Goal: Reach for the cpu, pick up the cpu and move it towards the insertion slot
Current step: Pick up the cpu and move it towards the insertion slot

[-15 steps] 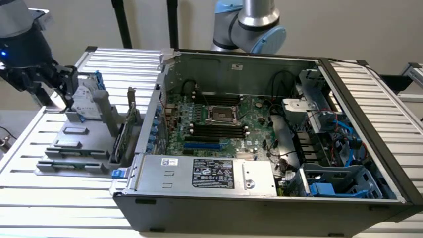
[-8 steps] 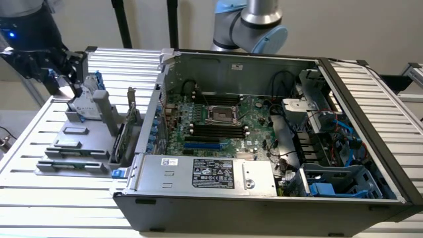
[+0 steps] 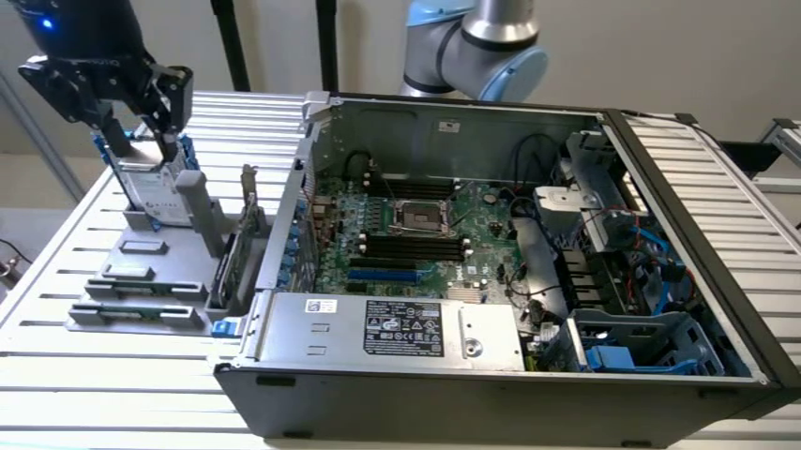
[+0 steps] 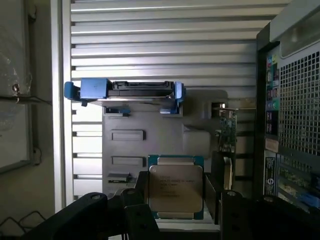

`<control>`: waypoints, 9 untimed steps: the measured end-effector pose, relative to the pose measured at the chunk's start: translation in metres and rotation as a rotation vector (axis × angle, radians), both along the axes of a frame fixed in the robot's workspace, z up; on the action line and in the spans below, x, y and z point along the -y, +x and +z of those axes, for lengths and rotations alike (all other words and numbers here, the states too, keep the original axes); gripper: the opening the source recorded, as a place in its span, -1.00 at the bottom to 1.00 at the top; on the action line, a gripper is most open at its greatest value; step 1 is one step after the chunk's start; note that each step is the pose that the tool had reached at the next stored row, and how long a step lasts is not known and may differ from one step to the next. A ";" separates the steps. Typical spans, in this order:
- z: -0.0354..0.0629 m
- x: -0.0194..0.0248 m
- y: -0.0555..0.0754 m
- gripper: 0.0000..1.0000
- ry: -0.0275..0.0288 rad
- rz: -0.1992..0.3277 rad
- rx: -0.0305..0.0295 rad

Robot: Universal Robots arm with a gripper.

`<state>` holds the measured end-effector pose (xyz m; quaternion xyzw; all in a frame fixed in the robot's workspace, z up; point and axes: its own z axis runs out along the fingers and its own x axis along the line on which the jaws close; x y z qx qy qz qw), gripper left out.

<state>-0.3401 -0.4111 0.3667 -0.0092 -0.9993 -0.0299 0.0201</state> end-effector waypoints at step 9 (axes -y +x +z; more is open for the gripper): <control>0.0134 0.0000 0.041 0.07 0.0032 0.000 -0.0028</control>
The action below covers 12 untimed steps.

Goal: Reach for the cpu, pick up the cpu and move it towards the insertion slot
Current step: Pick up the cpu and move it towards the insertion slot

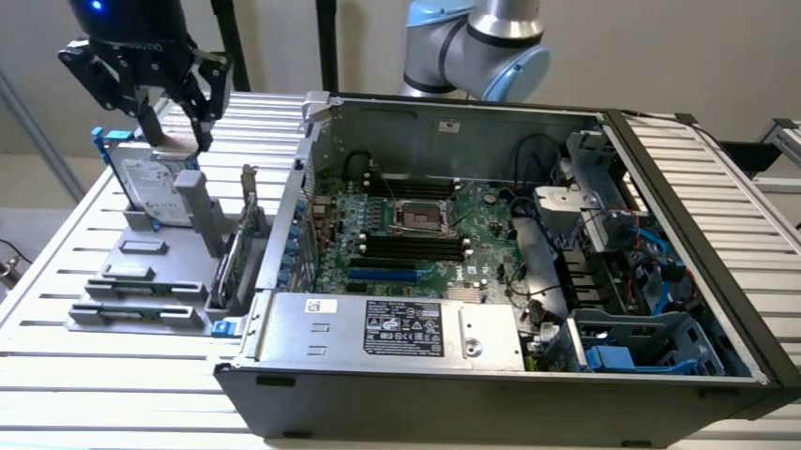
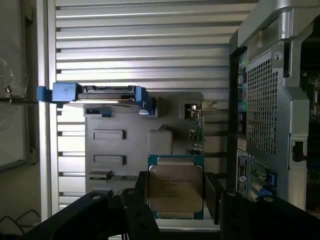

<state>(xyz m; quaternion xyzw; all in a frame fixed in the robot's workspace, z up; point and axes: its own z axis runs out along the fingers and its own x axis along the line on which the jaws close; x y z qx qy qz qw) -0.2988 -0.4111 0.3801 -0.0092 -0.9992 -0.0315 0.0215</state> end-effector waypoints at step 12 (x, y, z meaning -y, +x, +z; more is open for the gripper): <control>0.0064 0.0000 0.054 0.07 0.0044 0.000 -0.0017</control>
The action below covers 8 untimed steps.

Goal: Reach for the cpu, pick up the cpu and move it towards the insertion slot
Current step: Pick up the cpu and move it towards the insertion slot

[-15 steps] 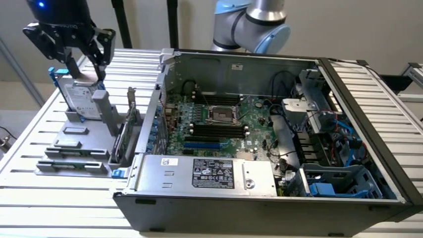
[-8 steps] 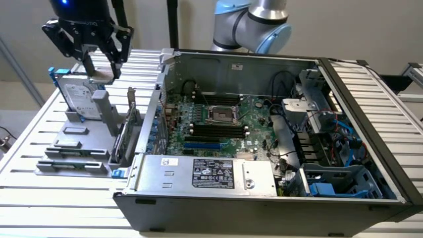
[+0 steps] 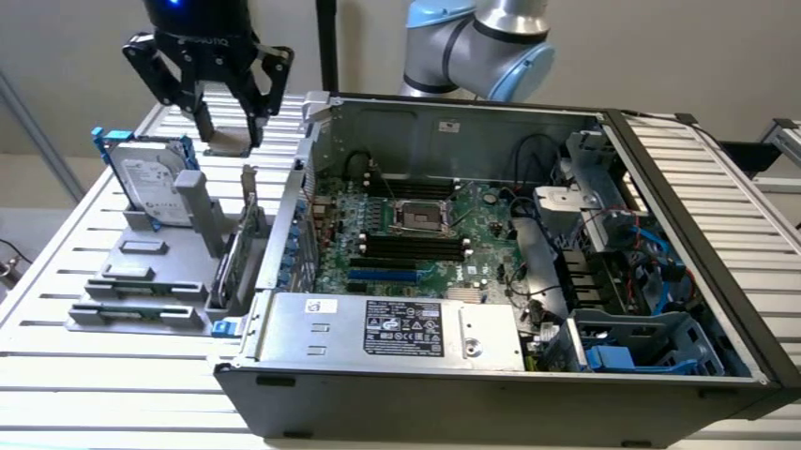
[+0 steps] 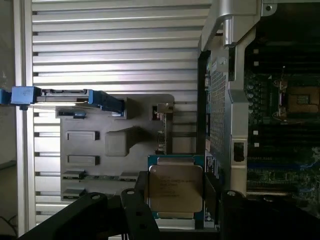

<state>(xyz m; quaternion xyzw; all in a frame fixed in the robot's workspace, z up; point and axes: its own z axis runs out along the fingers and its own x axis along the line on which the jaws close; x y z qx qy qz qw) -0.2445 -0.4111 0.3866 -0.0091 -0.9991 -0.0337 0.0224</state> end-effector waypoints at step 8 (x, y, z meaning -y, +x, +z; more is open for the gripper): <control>0.0010 0.0000 0.036 0.07 0.0016 0.000 -0.0005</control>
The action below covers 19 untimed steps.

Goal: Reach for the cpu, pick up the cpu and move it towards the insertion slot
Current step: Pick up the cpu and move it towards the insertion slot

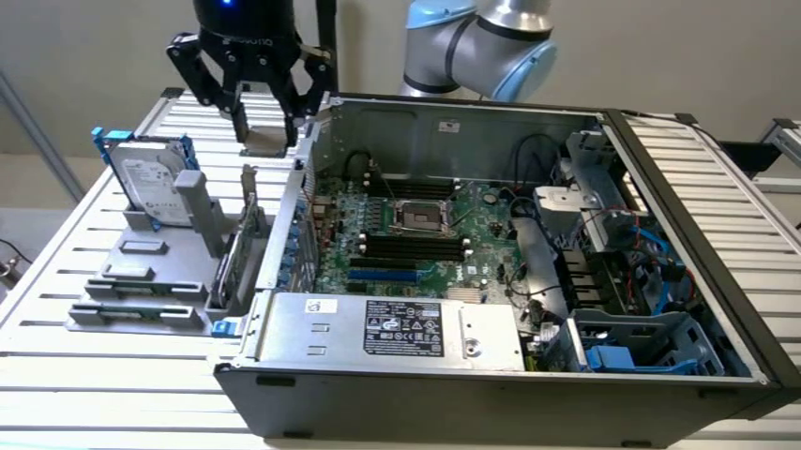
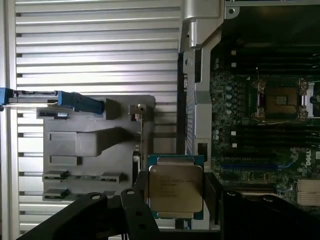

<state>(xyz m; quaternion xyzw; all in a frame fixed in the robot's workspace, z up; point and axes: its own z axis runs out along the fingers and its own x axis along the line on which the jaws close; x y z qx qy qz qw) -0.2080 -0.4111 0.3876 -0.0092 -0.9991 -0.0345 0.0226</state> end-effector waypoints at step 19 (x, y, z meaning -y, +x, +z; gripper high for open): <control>-0.0017 -0.0039 0.086 0.07 0.0001 0.000 -0.0002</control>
